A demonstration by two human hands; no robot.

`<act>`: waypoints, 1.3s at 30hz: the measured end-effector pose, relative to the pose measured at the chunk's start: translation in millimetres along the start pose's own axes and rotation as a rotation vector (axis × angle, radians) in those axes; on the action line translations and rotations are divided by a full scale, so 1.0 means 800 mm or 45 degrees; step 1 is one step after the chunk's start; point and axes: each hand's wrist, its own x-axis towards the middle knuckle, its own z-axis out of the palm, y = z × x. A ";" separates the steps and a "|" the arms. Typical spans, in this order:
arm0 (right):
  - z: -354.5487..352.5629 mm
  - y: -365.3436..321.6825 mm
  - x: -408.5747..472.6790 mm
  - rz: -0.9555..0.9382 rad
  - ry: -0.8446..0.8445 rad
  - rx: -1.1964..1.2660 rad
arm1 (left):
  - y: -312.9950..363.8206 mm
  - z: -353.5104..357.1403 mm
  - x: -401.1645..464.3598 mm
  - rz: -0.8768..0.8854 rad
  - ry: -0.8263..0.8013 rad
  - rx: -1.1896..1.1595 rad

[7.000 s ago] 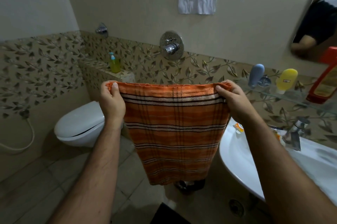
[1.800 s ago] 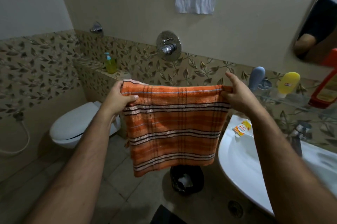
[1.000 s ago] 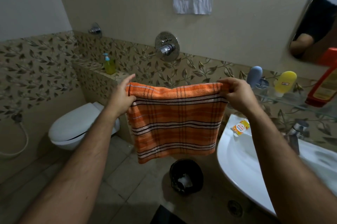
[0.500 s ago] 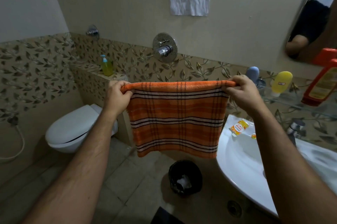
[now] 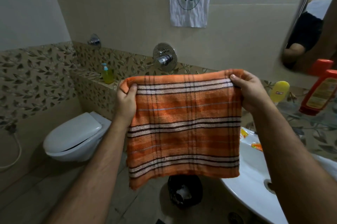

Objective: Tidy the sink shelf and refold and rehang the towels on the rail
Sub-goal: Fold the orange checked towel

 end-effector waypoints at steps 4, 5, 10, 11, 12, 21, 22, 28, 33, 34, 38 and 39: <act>-0.023 -0.017 0.012 0.152 -0.446 0.153 | 0.038 0.030 0.016 -0.039 0.103 -0.142; -0.028 -0.002 0.005 0.281 -0.556 0.074 | 0.043 0.036 0.019 -0.052 0.106 -0.153; -0.029 0.061 -0.013 0.439 -0.510 -0.104 | 0.030 0.028 0.022 -0.192 0.087 0.001; -0.032 0.057 -0.009 0.428 -0.459 -0.027 | 0.029 0.022 0.023 -0.229 0.099 0.008; -0.038 0.052 -0.006 0.417 -0.438 0.076 | 0.028 0.017 0.026 -0.261 0.131 -0.018; -0.010 0.044 -0.024 0.442 -0.446 0.118 | 0.025 0.002 0.045 -0.667 0.015 -0.156; -0.001 0.034 -0.024 0.394 -0.356 0.168 | 0.030 -0.004 0.042 -0.680 -0.105 -0.276; 0.031 0.008 0.001 0.437 -0.009 0.273 | -0.048 -0.047 -0.007 -0.738 -0.612 -1.081; 0.010 0.051 -0.015 0.703 0.009 0.015 | -0.106 -0.025 -0.062 -1.058 -0.406 -0.683; 0.006 0.056 -0.020 0.729 0.003 -0.007 | -0.106 -0.027 -0.063 -1.053 -0.473 -0.652; -0.008 0.056 -0.028 0.762 -0.032 -0.043 | -0.094 -0.031 -0.060 -0.884 -0.648 -0.597; -0.013 0.052 -0.026 0.738 -0.047 -0.035 | -0.093 -0.032 -0.057 -0.835 -0.635 -0.579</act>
